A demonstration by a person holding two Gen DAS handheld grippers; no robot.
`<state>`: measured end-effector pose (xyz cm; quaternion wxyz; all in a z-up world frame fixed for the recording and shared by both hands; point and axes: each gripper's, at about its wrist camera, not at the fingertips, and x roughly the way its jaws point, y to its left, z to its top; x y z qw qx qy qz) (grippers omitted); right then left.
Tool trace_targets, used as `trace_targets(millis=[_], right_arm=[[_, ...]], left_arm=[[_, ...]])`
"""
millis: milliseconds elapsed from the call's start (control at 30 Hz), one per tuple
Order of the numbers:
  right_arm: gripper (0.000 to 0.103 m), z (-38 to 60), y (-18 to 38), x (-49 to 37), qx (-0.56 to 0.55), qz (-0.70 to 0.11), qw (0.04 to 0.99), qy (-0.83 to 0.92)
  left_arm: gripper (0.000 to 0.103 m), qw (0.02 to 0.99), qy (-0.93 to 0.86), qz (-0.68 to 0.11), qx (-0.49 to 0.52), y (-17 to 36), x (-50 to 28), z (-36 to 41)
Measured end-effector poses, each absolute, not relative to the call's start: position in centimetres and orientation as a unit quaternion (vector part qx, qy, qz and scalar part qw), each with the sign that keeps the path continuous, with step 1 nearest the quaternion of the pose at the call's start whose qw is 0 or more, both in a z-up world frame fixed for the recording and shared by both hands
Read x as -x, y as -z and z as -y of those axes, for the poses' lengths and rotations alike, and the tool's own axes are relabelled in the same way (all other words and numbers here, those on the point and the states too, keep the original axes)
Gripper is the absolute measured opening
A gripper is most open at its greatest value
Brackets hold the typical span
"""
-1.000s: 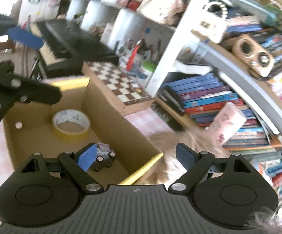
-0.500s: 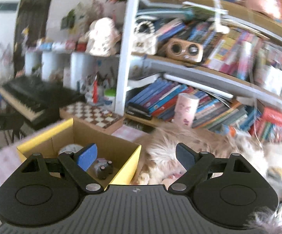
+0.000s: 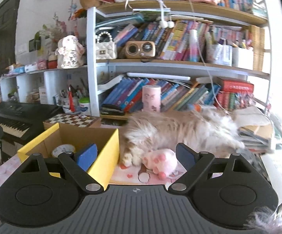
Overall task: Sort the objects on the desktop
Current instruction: 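Lift both tools out of the yellow box and back away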
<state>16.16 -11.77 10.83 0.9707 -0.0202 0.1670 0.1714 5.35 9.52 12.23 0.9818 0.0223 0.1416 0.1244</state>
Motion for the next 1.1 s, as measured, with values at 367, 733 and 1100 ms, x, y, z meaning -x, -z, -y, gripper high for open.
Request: trace_targets(millis=[367,733,1100], right_arm=[[0.087,13.6,-7.7,-10.8,0.015,-0.171,0.977,-0.13],[0.087,13.0,-5.4,-7.3,0.015,-0.208,0.97,-0.128],[0.087,12.9,-4.8,-5.7,0.025,-0.216,0.965,-0.143]], left_arm=[[0.103,0.975,-0.152,-0.163,0.004,-9.8,-1.3,-7.7],[0.103,0.968,-0.156,-0.198,0.014,-7.7,0.4,-6.7],[0.103,0.968,-0.142,-0.207,0.008,-6.9,1.2,-5.6]])
